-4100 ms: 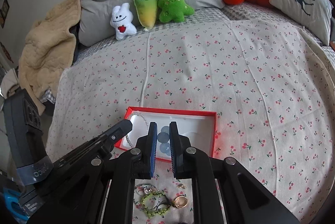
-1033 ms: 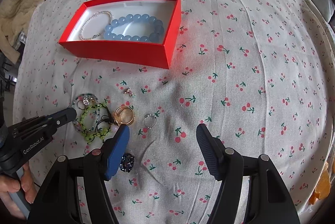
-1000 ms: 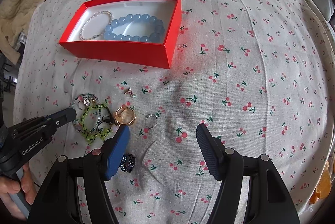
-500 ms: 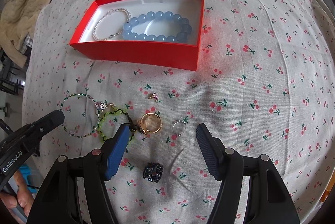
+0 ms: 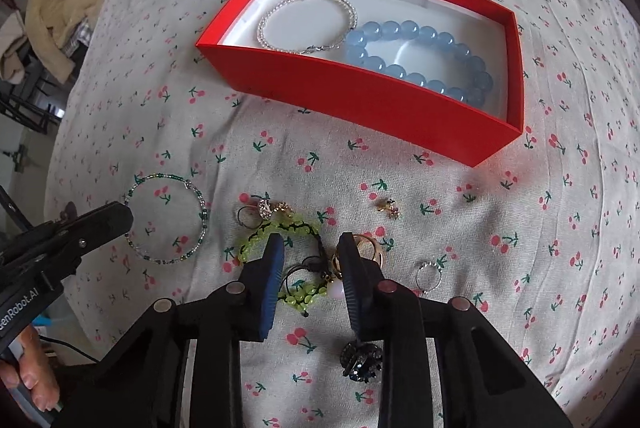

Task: Organize jewelry
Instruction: 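Grasp the thin green-beaded wire bracelet with the left tool while the right tool grasps the lime-green bead bracelet, then carry both held bracelets with both tools into the red box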

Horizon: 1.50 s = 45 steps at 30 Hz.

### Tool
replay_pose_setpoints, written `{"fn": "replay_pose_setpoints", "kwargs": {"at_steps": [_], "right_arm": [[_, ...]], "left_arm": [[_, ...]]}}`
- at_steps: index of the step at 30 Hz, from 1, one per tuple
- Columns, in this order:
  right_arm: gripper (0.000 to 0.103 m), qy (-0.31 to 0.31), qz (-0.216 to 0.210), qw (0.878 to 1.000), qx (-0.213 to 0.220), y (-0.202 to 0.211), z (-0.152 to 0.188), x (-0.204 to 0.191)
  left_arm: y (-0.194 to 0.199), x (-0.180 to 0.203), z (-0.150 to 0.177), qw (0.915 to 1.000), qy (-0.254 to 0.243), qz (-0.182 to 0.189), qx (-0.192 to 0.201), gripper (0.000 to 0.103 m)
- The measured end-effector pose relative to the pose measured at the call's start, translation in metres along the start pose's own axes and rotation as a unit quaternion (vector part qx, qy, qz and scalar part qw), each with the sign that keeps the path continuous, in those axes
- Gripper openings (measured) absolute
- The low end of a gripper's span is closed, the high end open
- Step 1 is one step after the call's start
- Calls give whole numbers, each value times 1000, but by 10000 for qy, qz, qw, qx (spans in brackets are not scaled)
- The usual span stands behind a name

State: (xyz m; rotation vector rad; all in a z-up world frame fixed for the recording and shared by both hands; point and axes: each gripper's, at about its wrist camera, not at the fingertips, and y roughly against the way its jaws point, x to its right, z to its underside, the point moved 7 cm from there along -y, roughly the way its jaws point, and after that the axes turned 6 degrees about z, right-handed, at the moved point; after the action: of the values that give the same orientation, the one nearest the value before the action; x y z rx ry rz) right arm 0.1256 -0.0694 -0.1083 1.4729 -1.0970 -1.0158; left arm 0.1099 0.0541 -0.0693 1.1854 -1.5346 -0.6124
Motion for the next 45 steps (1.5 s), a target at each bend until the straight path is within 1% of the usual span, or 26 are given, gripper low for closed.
{"fn": "replay_pose_setpoints", "kwargs": {"at_steps": [3,6,8,10,14,19,22,24,25,26,27,28,29,33,37,42,45], "right_arm": [[28,93,159,9997,135,6,-4,-3],[28,289,94,9990,323,14,-8,-14],[28,353,-18,9990,265,11,-5,-19],[26,391,-32,9992,92,3,-1,-21],[25,369,305,9987,-155,-13,4,-11],[25,349,281,9989,-158,-21,1,-4],[24,584,405,9975,-58,-22,2,-5],[22,715,481,9963,7,-22,3,-8],[17,749,513,9959,34,-22,2,-10],[11,774,549,9955,55,-22,2,-10],[7,784,575,9952,66,-22,2,-10],[3,766,560,9955,68,-21,2,-10],[3,743,545,9957,75,-20,3,-11],[3,660,457,9966,179,-9,2,-12],[3,506,212,9978,376,10,2,-20],[3,494,-18,9970,593,37,2,-16],[3,502,-84,9959,742,51,5,-17]], "left_arm": [[0,-3,0,10000,22,-3,-16,0],[0,-4,1,10000,34,2,-30,0],[0,-4,1,10000,44,12,-45,0],[0,-4,1,10000,63,29,-64,0],[-2,-4,3,9999,73,25,-98,0],[-6,-5,4,9999,74,-23,-137,0],[-11,-6,6,9997,92,-66,-201,0],[-15,-7,6,9996,81,-108,-245,0],[-16,-7,6,9995,70,-139,-257,0],[-18,-8,6,9995,72,-168,-268,0],[-19,-9,6,9994,85,-183,-277,0],[-19,-10,6,9994,99,-185,-279,0],[-19,-10,6,9994,106,-182,-271,0],[-12,-5,3,9998,73,-127,-148,0],[-2,0,-1,10000,21,-90,8,0],[9,6,-2,9998,31,19,180,0],[17,15,-4,9995,-43,59,297,0]]}}
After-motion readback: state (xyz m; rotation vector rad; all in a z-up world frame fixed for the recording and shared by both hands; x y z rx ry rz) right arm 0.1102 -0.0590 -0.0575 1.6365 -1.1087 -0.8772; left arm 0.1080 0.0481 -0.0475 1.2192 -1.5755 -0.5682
